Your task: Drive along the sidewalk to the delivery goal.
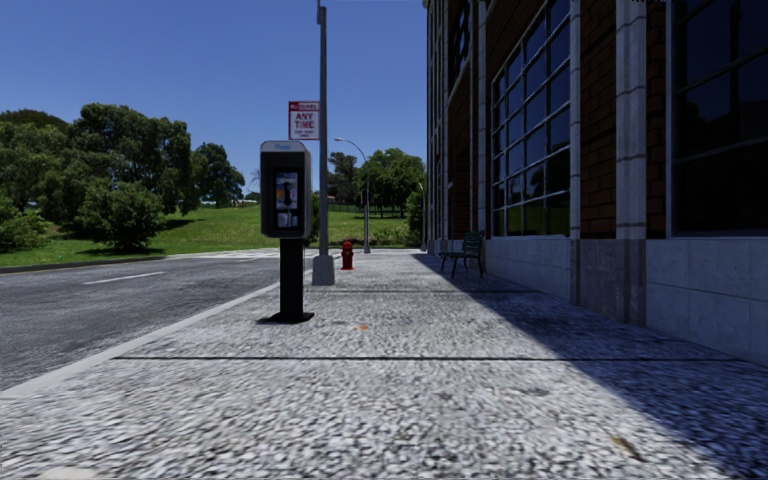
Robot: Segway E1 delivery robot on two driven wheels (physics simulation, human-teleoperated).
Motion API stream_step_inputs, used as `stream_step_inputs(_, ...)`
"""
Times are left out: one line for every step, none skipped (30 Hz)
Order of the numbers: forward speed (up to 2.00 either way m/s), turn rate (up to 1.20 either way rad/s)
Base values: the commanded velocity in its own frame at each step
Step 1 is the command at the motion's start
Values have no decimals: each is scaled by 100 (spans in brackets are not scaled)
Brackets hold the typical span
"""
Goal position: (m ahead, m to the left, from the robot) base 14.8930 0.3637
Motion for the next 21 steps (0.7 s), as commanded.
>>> stream_step_inputs(200,0)
stream_step_inputs(200,0)
stream_step_inputs(200,0)
stream_step_inputs(200,0)
stream_step_inputs(200,0)
stream_step_inputs(200,0)
stream_step_inputs(200,0)
stream_step_inputs(200,0)
stream_step_inputs(200,0)
stream_step_inputs(200,0)
stream_step_inputs(200,0)
stream_step_inputs(200,0)
stream_step_inputs(200,0)
stream_step_inputs(200,0)
stream_step_inputs(200,0)
stream_step_inputs(200,0)
stream_step_inputs(200,0)
stream_step_inputs(200,-4)
stream_step_inputs(200,-78)
stream_step_inputs(200,-78)
stream_step_inputs(200,-120)
